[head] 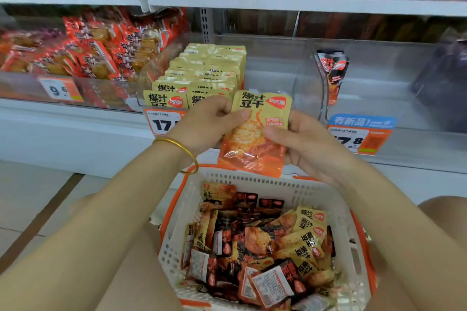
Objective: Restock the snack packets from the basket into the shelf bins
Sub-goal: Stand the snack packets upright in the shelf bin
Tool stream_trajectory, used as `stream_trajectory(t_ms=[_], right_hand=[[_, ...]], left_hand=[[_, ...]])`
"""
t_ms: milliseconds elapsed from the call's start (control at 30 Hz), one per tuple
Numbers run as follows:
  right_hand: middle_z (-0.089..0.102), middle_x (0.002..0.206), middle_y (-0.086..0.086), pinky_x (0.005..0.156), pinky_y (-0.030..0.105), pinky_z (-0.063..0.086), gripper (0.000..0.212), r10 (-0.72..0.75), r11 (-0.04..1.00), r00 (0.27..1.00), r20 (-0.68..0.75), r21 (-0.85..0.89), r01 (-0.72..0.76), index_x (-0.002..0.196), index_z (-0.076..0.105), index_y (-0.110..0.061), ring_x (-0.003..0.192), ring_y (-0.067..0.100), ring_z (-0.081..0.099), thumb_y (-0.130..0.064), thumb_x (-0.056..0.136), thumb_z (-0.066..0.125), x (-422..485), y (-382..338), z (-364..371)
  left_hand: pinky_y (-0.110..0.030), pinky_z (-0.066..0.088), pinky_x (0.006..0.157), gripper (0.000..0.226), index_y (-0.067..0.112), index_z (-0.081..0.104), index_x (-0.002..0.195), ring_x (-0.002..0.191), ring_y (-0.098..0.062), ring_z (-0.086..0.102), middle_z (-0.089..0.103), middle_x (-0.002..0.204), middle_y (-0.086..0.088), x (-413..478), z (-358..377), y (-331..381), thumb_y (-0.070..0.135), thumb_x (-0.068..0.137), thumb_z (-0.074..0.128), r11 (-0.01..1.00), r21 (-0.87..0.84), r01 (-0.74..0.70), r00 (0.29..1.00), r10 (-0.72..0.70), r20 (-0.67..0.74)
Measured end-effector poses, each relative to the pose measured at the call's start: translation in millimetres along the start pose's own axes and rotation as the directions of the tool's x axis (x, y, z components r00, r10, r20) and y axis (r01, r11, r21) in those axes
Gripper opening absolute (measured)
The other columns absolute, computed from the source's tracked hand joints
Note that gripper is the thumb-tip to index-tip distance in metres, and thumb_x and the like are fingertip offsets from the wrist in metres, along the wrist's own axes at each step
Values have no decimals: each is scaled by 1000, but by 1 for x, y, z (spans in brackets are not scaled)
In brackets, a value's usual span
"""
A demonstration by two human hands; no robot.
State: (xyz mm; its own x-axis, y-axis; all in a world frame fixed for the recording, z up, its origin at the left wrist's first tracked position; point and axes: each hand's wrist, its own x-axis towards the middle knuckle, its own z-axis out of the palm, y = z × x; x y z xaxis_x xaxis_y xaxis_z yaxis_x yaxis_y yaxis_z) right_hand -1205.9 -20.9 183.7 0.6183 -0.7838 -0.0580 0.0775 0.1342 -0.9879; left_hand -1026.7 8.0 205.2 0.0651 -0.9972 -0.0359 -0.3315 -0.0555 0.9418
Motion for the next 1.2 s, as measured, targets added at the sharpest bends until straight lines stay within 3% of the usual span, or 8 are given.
stream_trajectory(t_ms=[233, 467, 633, 733, 800, 867, 1033, 1200], right_hand=[[69, 94, 2, 62, 33, 59, 13, -145, 969, 939, -311, -235, 72, 100, 60, -15, 76, 13, 68, -6, 91, 58, 73, -62, -27], [61, 122, 16, 91, 35, 46, 32, -149, 626, 758, -635, -654, -425, 118, 61, -6, 113, 30, 57, -18, 88, 62, 199, -39, -76], [65, 117, 11, 91, 33, 50, 35, 14, 654, 727, -687, -543, -526, 113, 64, -9, 111, 23, 61, -18, 80, 71, 252, -5, -99], [73, 92, 5, 79, 33, 57, 24, 95, 790, 716, -691, -386, -477, 95, 65, -9, 89, 17, 70, -15, 74, 76, 280, 11, -115], [70, 60, 1, 51, 23, 56, 12, 164, 861, 731, -662, -265, -433, 79, 53, -10, 53, 8, 67, -7, 91, 56, 278, 7, -106], [66, 72, 6, 35, 16, 45, 20, 151, 882, 748, -646, -253, -397, 79, 47, -11, 49, 11, 63, -1, 96, 45, 278, 8, -103], [51, 130, 13, 87, 36, 47, 36, -32, 831, 540, -841, -322, -453, 125, 38, -4, 118, 30, 54, -15, 94, 53, 289, 22, -93], [50, 131, 16, 99, 41, 45, 48, -5, 762, 626, -780, -408, -503, 126, 39, -1, 121, 33, 51, -19, 87, 60, 290, 25, -87]], left_hand=[[-8, 39, 58, 7, 10, 58, 94, 67, -1, 49, 52, 77, 9, 49, -16, 30, 16, 93, 55, 881, 410, -235, 880, 372, -295], [-43, 38, 101, 32, 11, 58, 120, 121, -28, 46, 54, 128, -8, 102, -24, 18, 29, 95, 49, 589, 799, -120, 947, 310, -86], [-42, 31, 108, 67, 11, 55, 125, 128, -22, 39, 50, 132, -6, 127, -27, 19, 49, 82, 21, 440, 883, -162, 973, 223, 67], [-45, 30, 108, 56, 14, 56, 121, 127, -22, 39, 51, 125, -4, 136, -27, 17, 47, 90, 23, 406, 891, -203, 967, 228, 117], [-46, 24, 112, 61, 16, 55, 124, 133, -20, 32, 47, 134, -4, 135, -26, 19, 48, 86, 19, 411, 888, -207, 970, 204, 132], [-45, 18, 115, 68, 17, 51, 129, 138, -17, 25, 41, 142, -3, 132, -25, 20, 49, 81, 15, 410, 888, -208, 973, 178, 146], [-42, 11, 117, 45, 18, 47, 133, 142, -13, 17, 36, 146, -1, 131, -25, 19, 40, 99, 28, 426, 877, -223, 972, 164, 167], [-43, 12, 117, 42, 17, 48, 132, 142, -15, 17, 37, 145, -2, 128, -26, 16, 37, 98, 32, 450, 864, -227, 971, 169, 168]])
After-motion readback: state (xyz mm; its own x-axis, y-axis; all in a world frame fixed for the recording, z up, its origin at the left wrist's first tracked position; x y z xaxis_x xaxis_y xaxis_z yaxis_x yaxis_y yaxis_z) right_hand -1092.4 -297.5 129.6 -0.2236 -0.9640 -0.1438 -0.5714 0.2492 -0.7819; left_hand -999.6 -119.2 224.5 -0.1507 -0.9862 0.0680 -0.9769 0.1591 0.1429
